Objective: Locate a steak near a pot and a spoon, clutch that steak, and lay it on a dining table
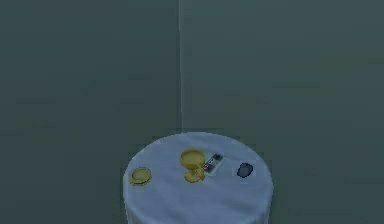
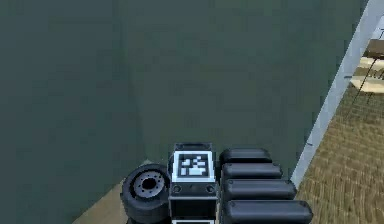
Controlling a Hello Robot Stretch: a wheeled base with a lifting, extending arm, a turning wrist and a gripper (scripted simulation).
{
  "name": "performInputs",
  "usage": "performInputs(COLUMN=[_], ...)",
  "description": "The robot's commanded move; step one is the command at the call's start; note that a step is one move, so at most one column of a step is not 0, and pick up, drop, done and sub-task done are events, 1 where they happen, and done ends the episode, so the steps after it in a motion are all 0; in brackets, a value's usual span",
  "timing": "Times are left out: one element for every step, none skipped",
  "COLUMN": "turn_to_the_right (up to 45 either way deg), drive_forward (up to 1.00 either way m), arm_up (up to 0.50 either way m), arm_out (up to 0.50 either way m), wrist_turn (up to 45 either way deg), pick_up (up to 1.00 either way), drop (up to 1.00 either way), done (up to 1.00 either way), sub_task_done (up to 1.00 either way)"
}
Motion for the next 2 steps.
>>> performInputs(turn_to_the_right=[0.0,-42.0], drive_forward=[0.15,0.0], arm_up=[0.0,0.0], arm_out=[0.0,0.0], wrist_turn=[0.0,0.0], pick_up=[0.0,0.0], drop=[0.0,0.0], done=[0.0,0.0], sub_task_done=[0.0,0.0])
